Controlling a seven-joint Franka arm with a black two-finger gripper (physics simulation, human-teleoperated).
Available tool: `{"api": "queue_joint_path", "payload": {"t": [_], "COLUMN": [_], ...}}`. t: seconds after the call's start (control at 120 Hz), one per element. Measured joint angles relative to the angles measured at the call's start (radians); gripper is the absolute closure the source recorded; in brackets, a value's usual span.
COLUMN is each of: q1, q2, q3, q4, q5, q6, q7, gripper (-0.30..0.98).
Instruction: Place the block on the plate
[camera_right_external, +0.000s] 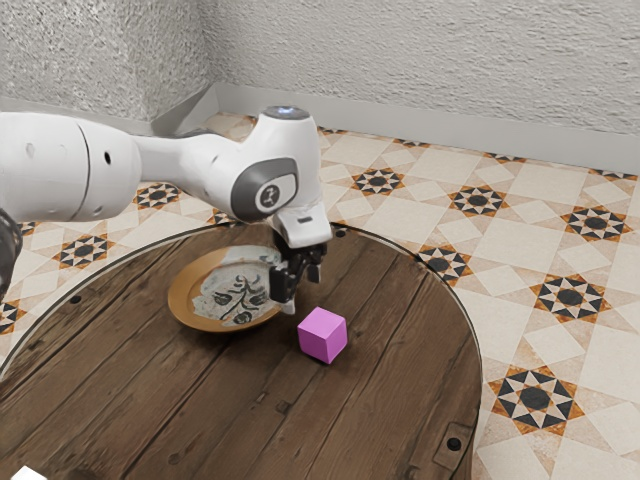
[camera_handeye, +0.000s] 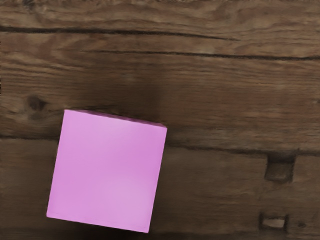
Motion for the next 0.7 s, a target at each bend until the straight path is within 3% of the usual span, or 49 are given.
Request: {"api": "queue_joint_path", "payload": {"t": [0.242,0.7], "q1": [0.001,-0.003], "q2": [0.162,0.241], "q3": [0.000,0.000], "q4": [0.078,0.070], "q5": [-0.001,-0.003], "q6": [0.054,0.104], "q7": [0.107,0.217], "gripper": [0.00,0.00]}}
